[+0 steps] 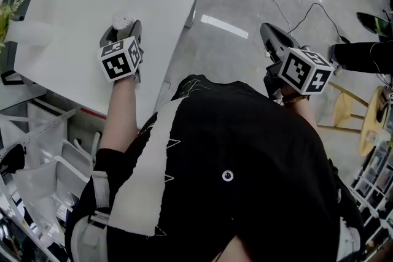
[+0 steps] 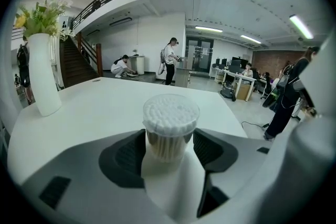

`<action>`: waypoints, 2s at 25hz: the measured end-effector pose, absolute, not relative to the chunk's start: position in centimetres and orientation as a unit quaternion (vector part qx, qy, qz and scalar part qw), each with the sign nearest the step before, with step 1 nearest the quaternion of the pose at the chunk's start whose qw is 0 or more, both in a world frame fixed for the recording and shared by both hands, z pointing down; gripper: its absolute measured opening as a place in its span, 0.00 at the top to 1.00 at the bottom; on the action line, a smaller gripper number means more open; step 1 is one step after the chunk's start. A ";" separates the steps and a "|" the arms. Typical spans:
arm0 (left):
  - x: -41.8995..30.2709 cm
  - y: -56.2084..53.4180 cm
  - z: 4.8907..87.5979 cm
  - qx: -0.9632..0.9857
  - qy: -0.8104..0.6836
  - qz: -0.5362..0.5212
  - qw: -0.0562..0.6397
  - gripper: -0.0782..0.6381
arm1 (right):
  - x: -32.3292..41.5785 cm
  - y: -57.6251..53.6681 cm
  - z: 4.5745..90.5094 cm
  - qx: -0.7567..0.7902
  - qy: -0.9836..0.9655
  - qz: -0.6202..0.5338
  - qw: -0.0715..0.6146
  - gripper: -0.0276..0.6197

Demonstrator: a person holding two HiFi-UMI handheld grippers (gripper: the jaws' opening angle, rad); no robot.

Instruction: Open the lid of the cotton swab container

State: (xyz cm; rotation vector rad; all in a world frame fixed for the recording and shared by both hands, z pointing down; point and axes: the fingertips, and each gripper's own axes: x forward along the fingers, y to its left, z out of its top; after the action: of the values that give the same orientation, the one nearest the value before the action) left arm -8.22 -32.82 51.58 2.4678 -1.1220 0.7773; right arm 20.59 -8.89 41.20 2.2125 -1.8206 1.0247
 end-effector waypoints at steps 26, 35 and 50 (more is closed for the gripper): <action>-7.5 -32.2 50.8 0.892 -0.345 0.252 0.149 0.51 | 19.6 -10.8 41.4 0.714 -0.611 0.339 0.049 0.95; -8.0 -31.8 48.8 0.897 -0.352 0.225 0.144 0.52 | 19.0 -11.7 40.6 0.704 -0.629 0.328 0.042 0.95; -10.5 -29.6 44.6 0.901 -0.359 0.164 0.178 0.52 | 12.8 -16.1 41.1 0.636 -0.695 0.333 0.041 0.95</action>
State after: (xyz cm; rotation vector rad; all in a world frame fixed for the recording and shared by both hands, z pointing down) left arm -10.50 -29.58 44.64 2.5501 -1.0153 0.4638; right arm 12.77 -16.09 41.14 1.9466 -2.1293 1.0199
